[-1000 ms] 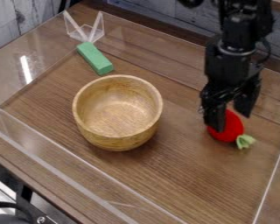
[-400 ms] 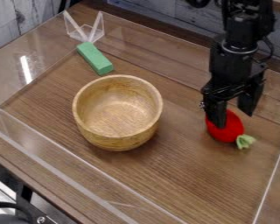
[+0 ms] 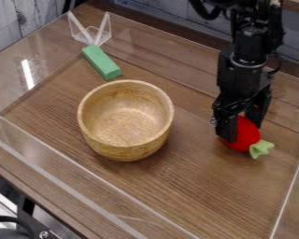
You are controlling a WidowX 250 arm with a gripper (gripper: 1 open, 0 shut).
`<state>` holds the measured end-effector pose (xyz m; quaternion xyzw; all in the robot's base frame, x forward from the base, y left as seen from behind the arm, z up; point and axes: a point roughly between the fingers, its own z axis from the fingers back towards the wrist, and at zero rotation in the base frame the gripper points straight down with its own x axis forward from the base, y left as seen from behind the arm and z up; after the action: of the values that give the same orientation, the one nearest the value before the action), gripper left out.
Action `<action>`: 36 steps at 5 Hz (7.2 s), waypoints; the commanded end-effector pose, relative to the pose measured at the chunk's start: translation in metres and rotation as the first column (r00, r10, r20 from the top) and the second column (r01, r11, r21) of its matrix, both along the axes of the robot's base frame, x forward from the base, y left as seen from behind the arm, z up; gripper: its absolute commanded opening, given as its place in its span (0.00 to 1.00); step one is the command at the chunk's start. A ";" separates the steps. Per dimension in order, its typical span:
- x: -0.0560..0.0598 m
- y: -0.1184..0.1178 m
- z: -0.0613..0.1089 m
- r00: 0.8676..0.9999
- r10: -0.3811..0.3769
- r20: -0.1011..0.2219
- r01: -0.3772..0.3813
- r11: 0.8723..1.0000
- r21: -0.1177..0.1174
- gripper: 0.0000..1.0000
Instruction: Move the red object to the left side of the table
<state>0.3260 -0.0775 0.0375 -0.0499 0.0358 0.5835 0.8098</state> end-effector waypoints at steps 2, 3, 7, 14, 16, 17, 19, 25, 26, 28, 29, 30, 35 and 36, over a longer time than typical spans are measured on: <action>0.016 0.011 0.014 0.995 0.084 0.051 -0.084 0.996 -0.014 1.00; 0.016 0.015 0.014 0.991 0.127 0.050 -0.127 0.992 -0.014 1.00; 0.005 0.018 0.037 0.987 -0.156 0.040 0.158 0.986 -0.045 1.00; 0.007 -0.002 0.001 0.963 -0.267 0.045 0.269 0.961 -0.060 1.00; 0.015 -0.008 0.014 0.982 -0.175 0.072 0.179 0.982 -0.056 1.00; 0.014 -0.011 0.018 0.980 -0.183 0.072 0.188 0.980 -0.060 0.00; 0.025 0.021 0.049 0.975 -0.197 0.104 0.211 0.967 -0.142 0.00; 0.000 0.036 0.124 0.894 -0.413 0.172 0.445 0.862 -0.241 0.00; -0.002 0.023 0.135 0.867 -0.467 0.174 0.497 0.832 -0.245 0.00; -0.030 -0.008 0.142 0.849 -0.501 0.170 0.528 0.814 -0.241 0.00; -0.040 -0.012 0.151 0.850 -0.501 0.164 0.527 0.817 -0.236 0.00; -0.050 -0.018 0.156 0.850 -0.504 0.155 0.527 0.819 -0.229 0.00; -0.034 -0.011 0.114 0.901 -0.410 0.141 0.431 0.882 -0.189 0.00; -0.028 -0.005 0.108 0.898 -0.416 0.145 0.438 0.881 -0.182 0.00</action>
<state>0.2938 -0.0836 0.1329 -0.1443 0.0862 0.3835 0.9081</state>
